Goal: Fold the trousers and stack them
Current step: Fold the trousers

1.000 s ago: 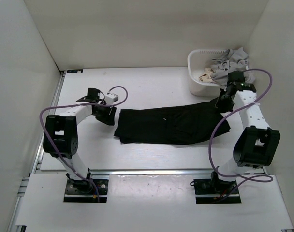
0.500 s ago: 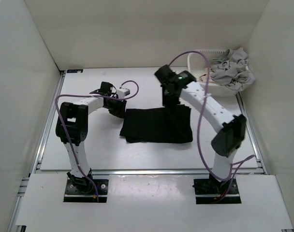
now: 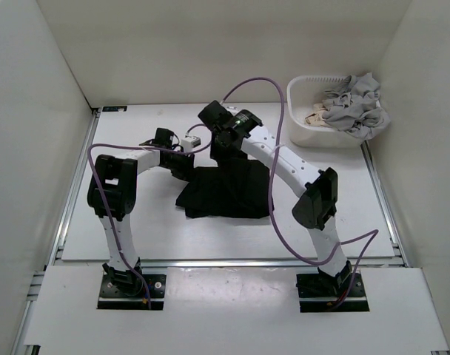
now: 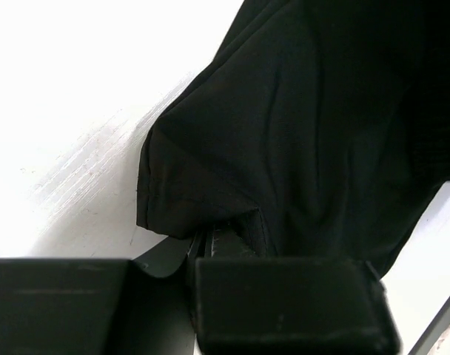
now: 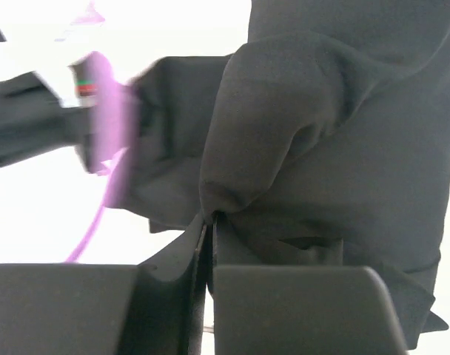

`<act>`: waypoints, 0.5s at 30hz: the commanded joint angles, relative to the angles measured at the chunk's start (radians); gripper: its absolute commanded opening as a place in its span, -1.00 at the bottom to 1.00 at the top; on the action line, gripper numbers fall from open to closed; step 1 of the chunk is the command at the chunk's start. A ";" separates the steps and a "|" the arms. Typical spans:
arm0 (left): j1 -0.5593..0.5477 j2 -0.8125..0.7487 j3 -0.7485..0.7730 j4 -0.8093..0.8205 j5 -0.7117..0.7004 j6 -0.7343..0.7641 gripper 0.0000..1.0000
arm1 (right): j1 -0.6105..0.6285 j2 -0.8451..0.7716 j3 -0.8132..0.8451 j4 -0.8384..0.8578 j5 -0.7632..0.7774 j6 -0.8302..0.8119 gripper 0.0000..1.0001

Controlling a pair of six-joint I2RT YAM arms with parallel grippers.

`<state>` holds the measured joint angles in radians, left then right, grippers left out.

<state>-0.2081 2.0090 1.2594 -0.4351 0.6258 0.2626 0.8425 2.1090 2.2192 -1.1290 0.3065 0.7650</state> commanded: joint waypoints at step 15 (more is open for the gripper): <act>0.134 0.053 0.101 -0.060 -0.270 -0.072 -0.57 | 0.148 0.244 0.071 0.334 -0.233 -0.056 -0.10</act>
<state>-0.1345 2.0243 1.3148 -0.4610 0.5282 0.1795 0.9436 2.3352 2.2791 -0.9573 0.1436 0.7715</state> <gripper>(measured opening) 0.208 0.351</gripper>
